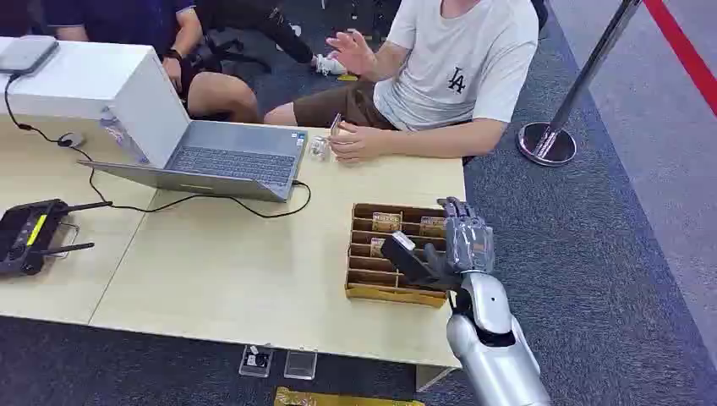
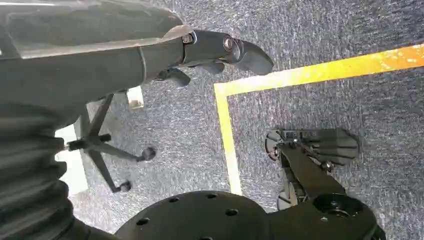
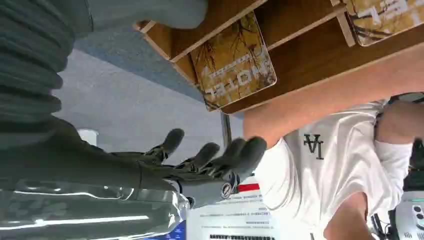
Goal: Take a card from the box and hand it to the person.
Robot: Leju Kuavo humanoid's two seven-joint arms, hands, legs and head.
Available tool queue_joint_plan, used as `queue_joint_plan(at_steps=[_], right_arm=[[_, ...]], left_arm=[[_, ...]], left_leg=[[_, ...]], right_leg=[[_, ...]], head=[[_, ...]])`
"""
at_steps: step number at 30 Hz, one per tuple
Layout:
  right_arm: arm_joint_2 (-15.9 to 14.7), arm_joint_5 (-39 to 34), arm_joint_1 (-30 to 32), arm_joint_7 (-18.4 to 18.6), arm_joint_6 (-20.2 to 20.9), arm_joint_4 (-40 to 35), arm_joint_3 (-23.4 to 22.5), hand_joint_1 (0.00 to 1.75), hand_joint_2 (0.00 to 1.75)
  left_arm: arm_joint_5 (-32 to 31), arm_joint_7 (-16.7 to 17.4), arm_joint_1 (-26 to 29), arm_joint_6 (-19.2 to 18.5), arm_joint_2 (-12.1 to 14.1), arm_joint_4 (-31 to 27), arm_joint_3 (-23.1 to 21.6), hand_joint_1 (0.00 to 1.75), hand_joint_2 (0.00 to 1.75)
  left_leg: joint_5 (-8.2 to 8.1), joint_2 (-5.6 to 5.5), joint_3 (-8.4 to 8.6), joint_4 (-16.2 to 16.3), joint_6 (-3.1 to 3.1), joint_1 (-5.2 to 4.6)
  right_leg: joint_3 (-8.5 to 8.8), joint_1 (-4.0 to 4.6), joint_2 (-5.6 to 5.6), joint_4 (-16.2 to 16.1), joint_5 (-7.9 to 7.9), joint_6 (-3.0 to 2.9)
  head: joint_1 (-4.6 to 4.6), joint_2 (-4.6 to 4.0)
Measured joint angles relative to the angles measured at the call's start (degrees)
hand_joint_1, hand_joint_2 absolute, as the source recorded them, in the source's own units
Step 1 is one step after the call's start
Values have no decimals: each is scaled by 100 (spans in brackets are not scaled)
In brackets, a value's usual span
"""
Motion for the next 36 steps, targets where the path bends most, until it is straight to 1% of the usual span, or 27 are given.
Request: queue_joint_plan(at_steps=[1,4,9,10,11,12,15,18,21,23,24,25,26,27,30,36], right_arm=[[2,2,0,0,0,7,0,73,175],[7,4,-10,-7,0,44,0,77,175],[9,4,-74,-20,-2,81,0,75,175],[9,4,-83,-22,-2,90,0,84,175],[9,4,-87,-22,-2,96,0,82,175],[9,0,-94,-24,-4,103,0,93,175],[9,-4,-129,-48,-15,140,0,93,175],[9,-7,-159,-63,-26,173,0,98,175],[11,-18,-186,-79,-46,201,0,91,175],[11,-33,-194,-85,-50,221,0,79,175],[11,-42,-197,-87,-55,232,0,79,175],[11,-48,-198,-90,-61,243,0,87,175],[11,-59,-198,-94,-63,256,2,86,175],[11,-63,-198,-101,-66,269,4,89,175],[11,-79,-209,-105,-70,291,4,86,175],[11,-109,-227,-105,-81,334,4,87,175]], left_arm=[[0,0,0,2,0,2,0,0,175],[2,-2,0,2,0,0,2,0,175],[2,0,0,2,0,2,2,0,175],[2,0,1,2,0,0,2,0,175],[4,-2,0,2,0,2,2,0,175],[4,0,0,4,0,2,2,0,175],[11,9,0,9,0,0,4,0,175],[13,13,1,11,0,2,7,0,175],[24,28,1,9,0,0,9,0,175],[31,28,1,11,0,2,11,0,175],[31,28,1,11,0,2,11,0,175],[31,28,0,13,0,2,11,0,175],[31,28,1,13,0,2,11,0,175],[33,28,1,15,0,2,13,0,175],[35,28,1,17,0,2,20,0,175],[35,28,1,17,0,2,22,0,175]], left_leg=[[0,0,0,0,0,0],[0,0,0,0,0,0],[0,0,1,0,0,0],[0,0,1,0,0,0],[0,0,1,0,0,0],[0,0,1,0,0,0],[0,0,2,0,0,0],[0,0,3,0,0,0],[0,0,3,0,0,0],[0,0,2,0,0,0],[0,0,2,0,0,0],[0,0,2,0,0,0],[0,0,2,0,0,0],[0,0,2,0,0,0],[0,0,2,0,0,0],[0,0,3,0,0,0]], right_leg=[[0,0,0,0,0,0],[0,0,0,0,0,0],[0,0,0,0,0,0],[0,0,0,0,0,0],[0,0,0,0,0,0],[1,0,0,0,0,0],[1,0,0,0,0,0],[2,0,0,0,0,0],[2,0,0,0,0,0],[1,0,0,0,0,0],[2,0,0,0,0,0],[1,0,0,0,0,0],[1,0,0,0,0,0],[1,0,0,0,0,0],[1,0,0,0,0,0],[2,0,0,0,0,0]], head=[[0,0],[0,0],[0,0],[0,0],[-2,0],[0,0],[0,0],[2,0],[0,0],[0,0],[0,0],[0,0],[0,0],[0,0],[0,0],[0,0]])
